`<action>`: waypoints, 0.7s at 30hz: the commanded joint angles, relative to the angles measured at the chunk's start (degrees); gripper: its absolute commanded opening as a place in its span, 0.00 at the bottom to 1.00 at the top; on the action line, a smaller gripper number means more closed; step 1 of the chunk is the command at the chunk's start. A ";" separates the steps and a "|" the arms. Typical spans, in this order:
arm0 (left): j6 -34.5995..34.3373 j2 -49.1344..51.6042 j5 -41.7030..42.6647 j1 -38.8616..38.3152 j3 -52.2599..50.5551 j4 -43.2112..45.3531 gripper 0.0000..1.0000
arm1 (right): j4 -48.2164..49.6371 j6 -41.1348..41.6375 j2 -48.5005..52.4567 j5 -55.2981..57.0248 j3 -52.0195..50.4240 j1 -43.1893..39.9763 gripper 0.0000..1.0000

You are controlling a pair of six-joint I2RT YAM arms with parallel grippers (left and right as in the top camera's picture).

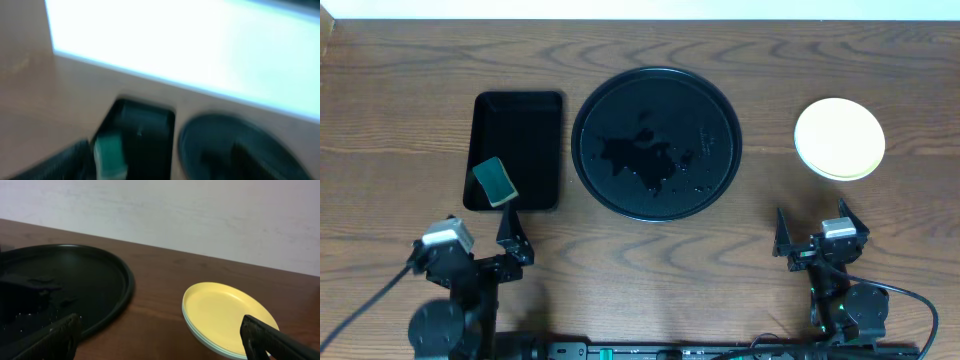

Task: Clean dirty plates on tray and stack at the side

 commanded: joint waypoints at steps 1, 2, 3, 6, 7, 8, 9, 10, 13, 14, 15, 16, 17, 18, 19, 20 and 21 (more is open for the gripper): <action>-2.01 -4.61 0.57 -0.37 -5.88 9.70 0.89 | -0.24 0.66 -0.39 0.33 -0.09 0.26 0.99; -2.29 -5.44 0.61 -0.37 -7.45 13.03 0.89 | -0.24 0.66 -0.39 0.33 -0.09 0.26 0.99; -3.21 -6.43 0.61 -0.37 -9.55 17.38 0.89 | -0.24 0.66 -0.39 0.33 -0.09 0.26 0.99; -5.33 -7.89 0.59 -0.44 -14.21 26.27 0.89 | -0.24 0.66 -0.39 0.33 -0.09 0.26 0.99; -5.95 -7.82 0.66 -0.44 -15.30 28.06 0.89 | -0.24 0.66 -0.39 0.33 -0.09 0.26 0.99; -6.67 -7.82 1.09 -0.46 -16.44 29.24 0.89 | -0.24 0.66 -0.39 0.33 -0.09 0.26 0.99; -6.80 -7.82 1.53 -0.50 -17.27 29.62 0.89 | -0.24 0.66 -0.39 0.33 -0.09 0.26 0.99; -6.80 -7.82 2.08 -0.63 -18.12 29.55 0.89 | -0.24 0.66 -0.39 0.33 -0.09 0.26 0.99; -6.95 -7.82 2.08 -1.55 -20.55 29.57 0.89 | -0.24 0.66 -0.39 0.33 -0.09 0.26 0.99; -6.95 -7.82 2.08 -1.88 -21.42 29.57 0.89 | -0.24 0.66 -0.39 0.33 -0.09 0.26 0.99; -6.95 -7.85 2.05 -2.16 -22.45 29.59 0.89 | -0.24 0.66 -0.39 0.33 -0.09 0.26 0.99; -6.95 -7.85 2.05 -2.34 -23.32 29.59 0.89 | -0.24 0.66 -0.39 0.33 -0.09 0.26 0.99; -6.97 -7.85 2.08 -2.43 -24.02 29.57 0.89 | -0.24 0.66 -0.39 0.33 -0.09 0.26 0.99; -6.97 -7.85 2.08 -2.47 -24.79 29.57 0.89 | -0.24 0.66 -0.39 0.33 -0.09 0.26 0.99; -6.97 -7.85 2.08 -2.54 -25.62 29.59 0.89 | -0.24 0.66 -0.39 0.33 -0.09 0.26 0.99; -6.97 -7.85 2.08 -2.64 -26.27 29.59 0.89 | -0.24 0.66 -0.39 0.33 -0.09 0.26 0.99; -6.97 -7.85 2.08 -2.73 -26.82 29.59 0.89 | -0.24 0.66 -0.39 0.33 -0.09 0.26 0.99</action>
